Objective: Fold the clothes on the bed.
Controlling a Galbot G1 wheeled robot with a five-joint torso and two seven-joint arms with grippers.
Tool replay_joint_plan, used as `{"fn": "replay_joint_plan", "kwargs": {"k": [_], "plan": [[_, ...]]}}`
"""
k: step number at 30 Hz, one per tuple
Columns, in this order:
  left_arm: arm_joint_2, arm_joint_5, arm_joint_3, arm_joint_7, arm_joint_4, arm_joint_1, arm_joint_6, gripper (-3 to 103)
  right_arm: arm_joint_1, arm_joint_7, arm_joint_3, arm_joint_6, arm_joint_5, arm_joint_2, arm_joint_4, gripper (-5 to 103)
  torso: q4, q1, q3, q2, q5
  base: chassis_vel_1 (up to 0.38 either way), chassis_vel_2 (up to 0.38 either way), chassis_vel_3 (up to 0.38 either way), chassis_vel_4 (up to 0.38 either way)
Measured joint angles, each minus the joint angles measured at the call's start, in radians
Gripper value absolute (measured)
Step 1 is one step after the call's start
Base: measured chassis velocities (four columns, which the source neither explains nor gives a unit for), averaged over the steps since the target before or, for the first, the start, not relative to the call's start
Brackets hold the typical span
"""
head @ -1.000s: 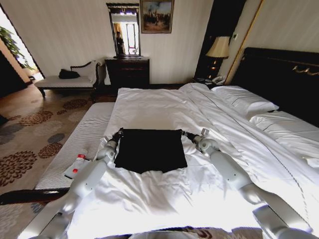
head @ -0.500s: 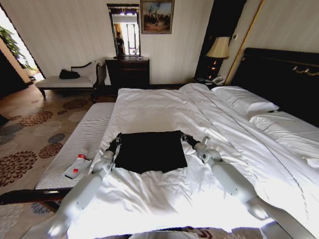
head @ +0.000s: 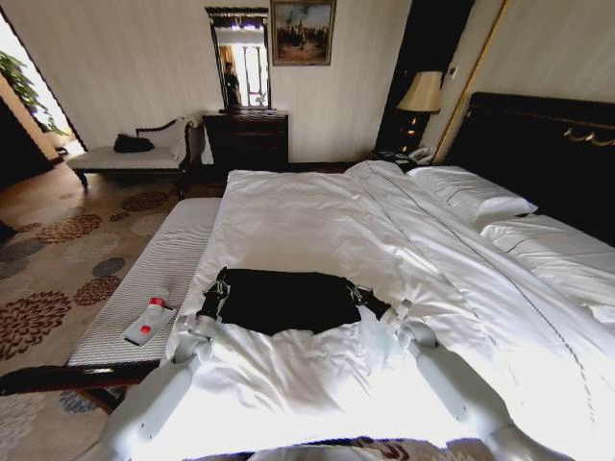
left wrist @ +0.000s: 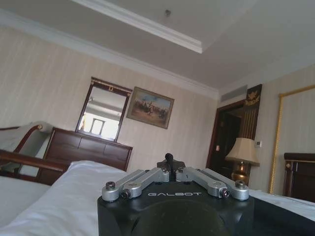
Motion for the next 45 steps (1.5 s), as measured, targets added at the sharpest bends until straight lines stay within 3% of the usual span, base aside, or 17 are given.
{"fn": "replay_joint_plan", "kwargs": {"k": [6,9,22,29,45], "plan": [[0.024,0.049,0.0,0.044,-0.011,0.035,-0.064,1,-0.034,-0.006,0.03,0.02,-0.014,0.007,0.027,0,0.0001,0.0,0.0,0.0,0.0,0.0,0.0,0.0,0.0],[0.03,0.077,-0.002,0.096,-0.008,0.061,-0.104,1,-0.064,-0.007,0.067,0.036,-0.002,0.004,0.049,0,0.0,0.0,0.0,0.0,0.0001,0.0,0.0,0.0,0.0],[0.043,0.074,-0.026,0.213,0.029,0.11,-0.12,1,-0.208,-0.027,0.159,0.058,0.014,0.021,0.121,0,-0.0014,0.0,0.0,0.0,-0.0006,0.0,0.0,0.0,0.0],[0.051,0.072,-0.032,0.24,0.021,0.125,-0.12,1,-0.27,-0.044,0.202,0.061,0.065,0.038,0.148,0,-0.0006,0.0,0.0,0.0,-0.0004,0.0,0.0,0.0,0.0],[0.079,0.055,-0.041,0.239,-0.034,0.16,-0.115,1,-0.327,-0.061,0.207,0.077,0.027,0.056,0.161,0,0.0001,0.0,0.0,0.0,-0.0004,0.0,0.0,0.0,0.0]]}}
